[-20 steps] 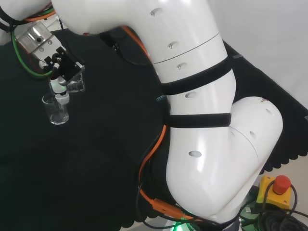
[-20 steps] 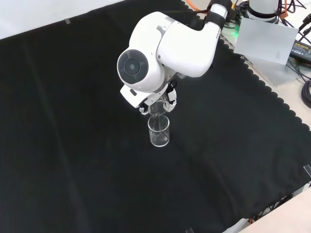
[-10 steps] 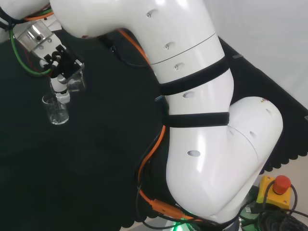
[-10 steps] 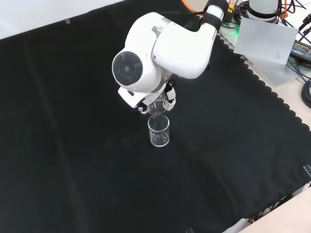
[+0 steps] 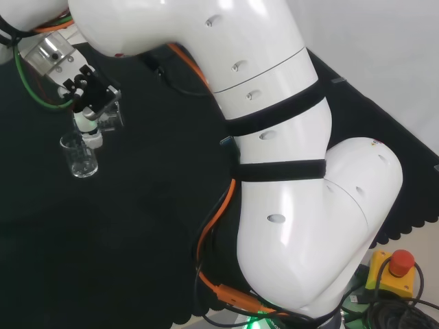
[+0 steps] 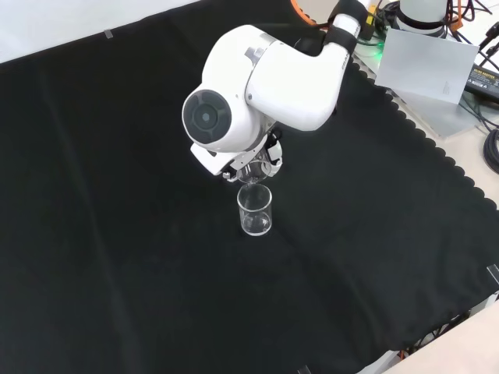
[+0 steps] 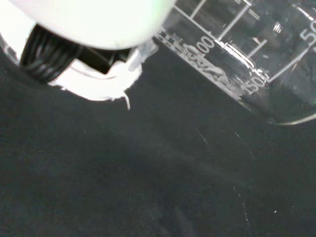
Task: Pour the water from the handheld beaker into the one on the table.
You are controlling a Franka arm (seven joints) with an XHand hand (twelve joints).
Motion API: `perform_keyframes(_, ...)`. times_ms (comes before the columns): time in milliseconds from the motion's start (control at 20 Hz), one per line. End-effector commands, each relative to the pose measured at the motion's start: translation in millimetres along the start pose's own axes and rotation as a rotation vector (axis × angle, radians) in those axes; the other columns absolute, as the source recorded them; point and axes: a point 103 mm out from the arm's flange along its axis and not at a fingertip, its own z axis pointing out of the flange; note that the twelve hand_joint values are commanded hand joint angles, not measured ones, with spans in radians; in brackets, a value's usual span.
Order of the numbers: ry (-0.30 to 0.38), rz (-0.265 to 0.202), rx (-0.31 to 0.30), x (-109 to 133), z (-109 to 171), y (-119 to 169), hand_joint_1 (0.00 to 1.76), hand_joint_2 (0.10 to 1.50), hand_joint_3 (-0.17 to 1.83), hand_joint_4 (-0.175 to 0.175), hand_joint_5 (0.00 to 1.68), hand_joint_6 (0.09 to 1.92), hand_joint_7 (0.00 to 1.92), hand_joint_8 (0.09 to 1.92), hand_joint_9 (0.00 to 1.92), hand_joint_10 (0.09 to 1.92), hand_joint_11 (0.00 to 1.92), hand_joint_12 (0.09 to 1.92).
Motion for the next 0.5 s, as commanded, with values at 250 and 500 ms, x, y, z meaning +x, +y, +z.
perform_keyframes(250, -0.007, 0.014, -0.008, 8, -10, -3, 1.22, 0.59, 0.65, -0.121, 1.58, 0.09, 1.83, 0.09, 1.72, 0.09, 1.38, 0.72)
perform_keyframes(500, 0.009, 0.002, -0.019, -1, -8, -3, 1.22, 0.59, 0.65, -0.120, 1.58, 0.09, 1.83, 0.09, 1.72, 0.09, 1.38, 0.72)
